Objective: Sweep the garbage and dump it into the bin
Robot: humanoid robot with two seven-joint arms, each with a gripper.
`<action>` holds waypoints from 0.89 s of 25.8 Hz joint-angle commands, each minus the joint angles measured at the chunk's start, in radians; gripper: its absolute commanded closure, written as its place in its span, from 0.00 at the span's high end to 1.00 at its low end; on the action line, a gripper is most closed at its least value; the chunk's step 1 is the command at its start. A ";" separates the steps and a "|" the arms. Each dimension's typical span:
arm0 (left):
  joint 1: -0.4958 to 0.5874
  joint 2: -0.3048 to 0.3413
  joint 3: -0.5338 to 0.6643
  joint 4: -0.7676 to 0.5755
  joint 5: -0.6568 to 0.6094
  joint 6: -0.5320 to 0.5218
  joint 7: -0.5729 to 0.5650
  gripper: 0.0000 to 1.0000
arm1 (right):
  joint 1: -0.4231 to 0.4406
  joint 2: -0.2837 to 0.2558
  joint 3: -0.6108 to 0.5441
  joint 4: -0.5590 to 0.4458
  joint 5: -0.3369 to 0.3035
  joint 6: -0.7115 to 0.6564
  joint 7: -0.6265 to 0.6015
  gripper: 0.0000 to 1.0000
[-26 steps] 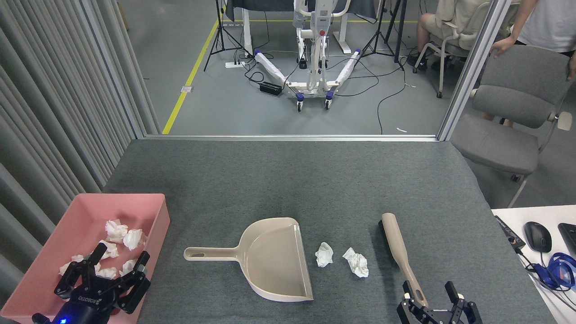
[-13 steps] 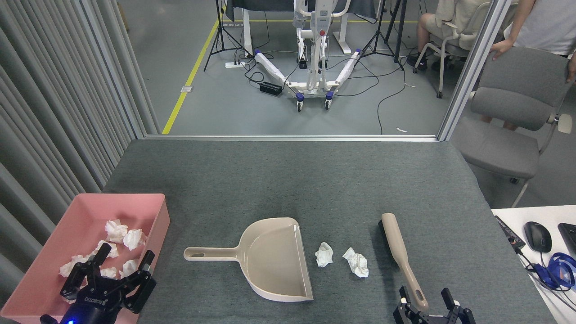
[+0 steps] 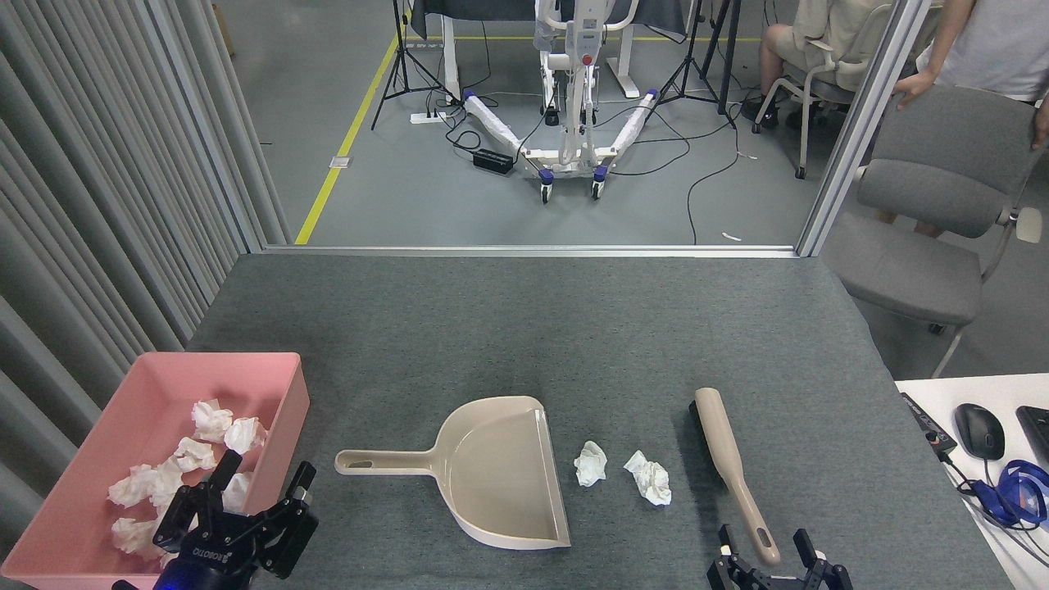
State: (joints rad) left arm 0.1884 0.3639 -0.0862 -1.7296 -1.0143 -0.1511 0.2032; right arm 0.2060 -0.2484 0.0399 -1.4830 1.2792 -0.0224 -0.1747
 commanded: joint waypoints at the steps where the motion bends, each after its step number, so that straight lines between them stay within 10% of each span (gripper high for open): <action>1: -0.006 -0.005 -0.007 0.001 0.030 -0.015 -0.001 0.99 | -0.010 0.003 0.001 0.009 0.000 0.003 0.001 0.98; 17: -0.052 -0.016 -0.050 0.001 0.163 -0.070 -0.001 0.99 | -0.040 0.001 0.003 0.049 -0.006 -0.001 0.001 0.89; 23: -0.053 -0.077 -0.072 0.005 0.398 -0.139 -0.001 0.99 | -0.040 0.001 0.009 0.050 -0.006 -0.005 0.000 0.80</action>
State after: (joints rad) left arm 0.1359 0.3083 -0.1462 -1.7250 -0.7161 -0.2477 0.2024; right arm 0.1657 -0.2470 0.0468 -1.4335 1.2733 -0.0245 -0.1713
